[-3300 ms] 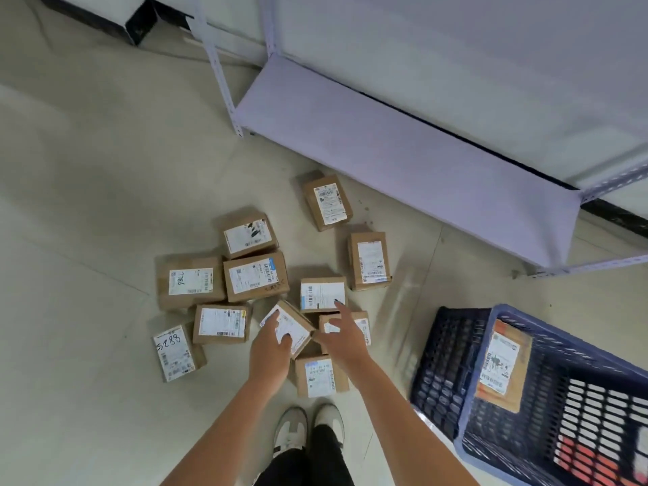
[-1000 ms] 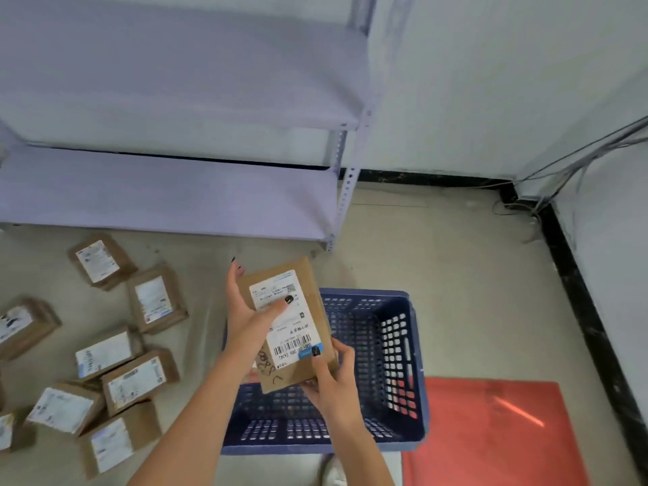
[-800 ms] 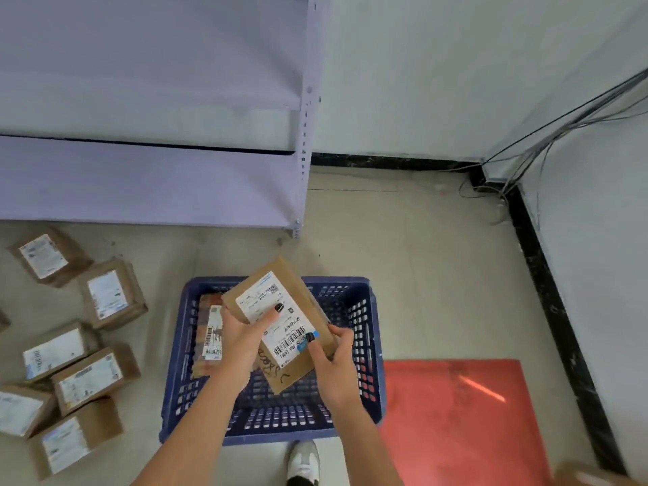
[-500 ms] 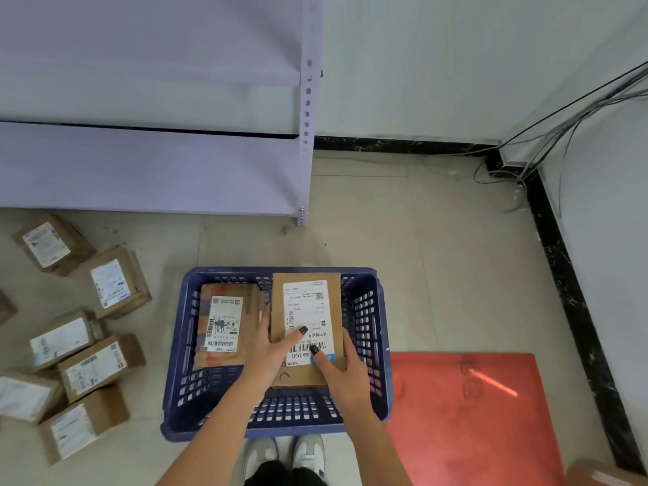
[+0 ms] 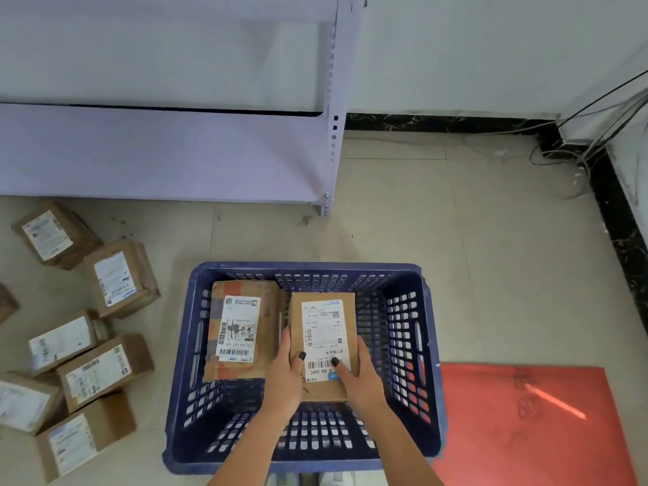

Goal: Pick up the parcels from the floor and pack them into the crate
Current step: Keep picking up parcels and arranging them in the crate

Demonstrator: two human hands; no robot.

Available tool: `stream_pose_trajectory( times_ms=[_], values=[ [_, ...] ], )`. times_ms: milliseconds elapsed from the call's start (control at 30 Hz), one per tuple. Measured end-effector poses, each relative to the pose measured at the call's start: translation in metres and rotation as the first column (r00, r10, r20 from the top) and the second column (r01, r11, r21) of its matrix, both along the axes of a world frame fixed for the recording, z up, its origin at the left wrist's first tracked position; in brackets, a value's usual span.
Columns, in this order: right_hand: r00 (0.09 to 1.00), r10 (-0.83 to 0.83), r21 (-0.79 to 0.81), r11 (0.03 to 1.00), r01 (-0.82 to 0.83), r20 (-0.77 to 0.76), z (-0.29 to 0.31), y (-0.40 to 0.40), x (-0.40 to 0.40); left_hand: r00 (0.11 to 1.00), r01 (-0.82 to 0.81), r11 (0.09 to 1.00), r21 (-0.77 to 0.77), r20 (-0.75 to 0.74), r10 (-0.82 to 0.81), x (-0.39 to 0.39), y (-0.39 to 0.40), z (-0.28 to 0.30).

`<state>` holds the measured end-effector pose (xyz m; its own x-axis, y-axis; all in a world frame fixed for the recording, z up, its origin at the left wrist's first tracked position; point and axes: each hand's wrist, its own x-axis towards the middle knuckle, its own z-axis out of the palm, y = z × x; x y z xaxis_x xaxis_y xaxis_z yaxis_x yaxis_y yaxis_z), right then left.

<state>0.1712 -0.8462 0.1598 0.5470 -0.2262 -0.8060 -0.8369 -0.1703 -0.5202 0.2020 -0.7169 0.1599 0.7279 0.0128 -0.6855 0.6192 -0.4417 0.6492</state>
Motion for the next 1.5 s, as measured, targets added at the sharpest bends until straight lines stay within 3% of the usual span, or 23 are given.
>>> stream_pose_trajectory(
  times_ms=[233,367,567,733,900,1033,1200,1333,1500],
  values=[
    [0.999,-0.02,0.031,0.999,0.019,0.033,-0.121,0.015,0.014,1.0,-0.012,0.995,0.101,-0.012,0.013,0.004,0.001,-0.114],
    [0.996,-0.067,0.03,0.997,0.065,0.067,-0.164,0.024,0.023,0.996,0.029,0.994,0.107,0.077,-0.038,0.013,-0.003,-0.153],
    [0.992,-0.082,-0.019,0.996,0.084,0.095,-0.187,0.033,0.032,0.969,0.111,0.945,0.309,0.179,-0.172,0.016,-0.009,-0.168],
    [0.997,-0.06,-0.049,0.997,0.063,0.056,-0.188,0.036,0.037,0.903,0.317,0.873,0.37,0.165,-0.398,0.008,-0.005,-0.175],
    [0.998,0.054,-0.097,0.994,-0.057,-0.042,-0.17,0.036,0.049,0.897,0.359,0.868,0.344,0.13,-0.422,0.01,-0.003,-0.17],
    [0.983,0.18,-0.179,0.967,-0.184,-0.039,-0.125,0.035,0.058,0.931,0.312,0.915,0.255,0.107,-0.348,0.017,-0.004,-0.131],
    [0.981,0.179,-0.082,0.981,-0.173,0.077,-0.025,0.039,0.059,0.978,0.167,0.985,-0.039,0.137,-0.161,0.028,-0.002,-0.031],
    [0.979,0.129,-0.034,0.992,-0.125,0.157,0.061,0.045,0.052,0.977,0.079,0.994,-0.069,0.202,-0.064,0.029,0.01,0.064],
    [0.992,0.039,0.084,0.995,-0.049,0.119,0.186,0.066,0.023,0.981,-0.03,0.996,-0.086,0.189,0.046,0.002,0.041,0.199]
  ],
)
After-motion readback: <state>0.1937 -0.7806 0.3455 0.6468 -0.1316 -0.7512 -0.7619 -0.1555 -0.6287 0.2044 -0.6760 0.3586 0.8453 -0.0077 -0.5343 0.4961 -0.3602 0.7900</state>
